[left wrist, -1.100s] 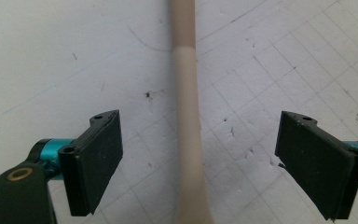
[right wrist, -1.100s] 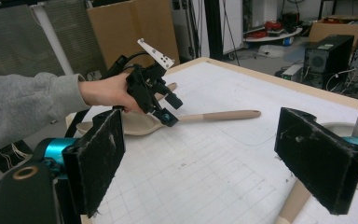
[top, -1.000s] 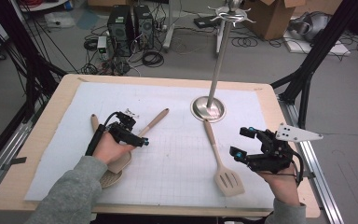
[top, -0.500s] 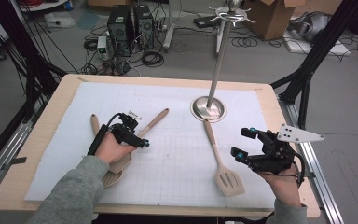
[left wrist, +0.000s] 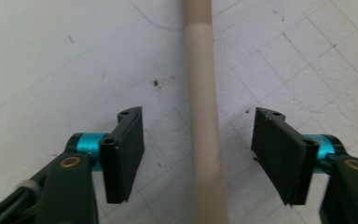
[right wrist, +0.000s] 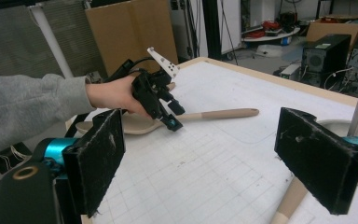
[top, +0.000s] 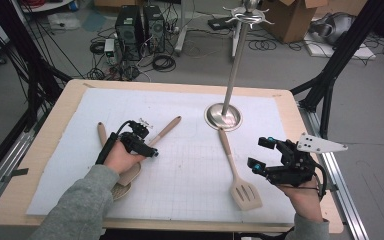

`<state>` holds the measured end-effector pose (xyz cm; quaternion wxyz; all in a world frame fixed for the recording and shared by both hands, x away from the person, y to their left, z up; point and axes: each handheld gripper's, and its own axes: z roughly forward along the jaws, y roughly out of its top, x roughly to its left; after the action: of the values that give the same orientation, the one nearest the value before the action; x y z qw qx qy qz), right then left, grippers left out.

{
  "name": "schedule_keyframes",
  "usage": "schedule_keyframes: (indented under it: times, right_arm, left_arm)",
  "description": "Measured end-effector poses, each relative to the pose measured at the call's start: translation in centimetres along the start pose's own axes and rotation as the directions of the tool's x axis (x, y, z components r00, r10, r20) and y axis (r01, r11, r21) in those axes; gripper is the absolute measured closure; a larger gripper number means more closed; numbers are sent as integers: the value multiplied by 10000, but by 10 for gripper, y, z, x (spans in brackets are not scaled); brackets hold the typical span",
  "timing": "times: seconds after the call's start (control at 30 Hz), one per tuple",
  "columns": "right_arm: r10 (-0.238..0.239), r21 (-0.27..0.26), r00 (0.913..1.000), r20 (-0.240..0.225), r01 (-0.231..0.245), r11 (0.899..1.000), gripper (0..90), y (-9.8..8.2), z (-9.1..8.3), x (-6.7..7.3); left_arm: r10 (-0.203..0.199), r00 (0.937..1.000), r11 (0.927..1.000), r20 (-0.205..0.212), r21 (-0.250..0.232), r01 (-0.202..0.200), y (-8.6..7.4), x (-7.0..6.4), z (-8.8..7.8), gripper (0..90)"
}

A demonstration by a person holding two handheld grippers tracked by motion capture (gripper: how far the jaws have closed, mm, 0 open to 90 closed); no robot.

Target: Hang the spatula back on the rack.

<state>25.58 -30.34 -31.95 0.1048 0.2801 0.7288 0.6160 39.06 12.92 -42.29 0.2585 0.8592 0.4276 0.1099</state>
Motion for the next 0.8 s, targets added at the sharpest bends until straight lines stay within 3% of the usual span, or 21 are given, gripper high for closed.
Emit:
schedule_keyframes:
  times: [0.33, 0.5, 0.67, 0.8]
  right_arm:
    - [-33, 6, 10000, -29, 33, 10000, 148, 0, 1, 1]
    - [39, 33, 10000, -9, -39, 10000, 149, 0, 0, 1]
    - [-8, -39, 10000, 12, 8, 10000, 148, 0, 0, 1]
    - [35, -18, 10000, 14, -35, 10000, 148, 0, -1, 1]
  left_arm:
    - [111, 9996, 9999, -269, 85, -109, 1, -2, 1, 417]
    - [98, 9998, 9999, -201, 81, -96, 1, -2, 0, 542]
    - [10, 9997, 9999, -226, 155, -6, 1, -4, -2, 603]
    - [158, 9995, 9996, -275, 228, -152, 0, -6, -3, 680]
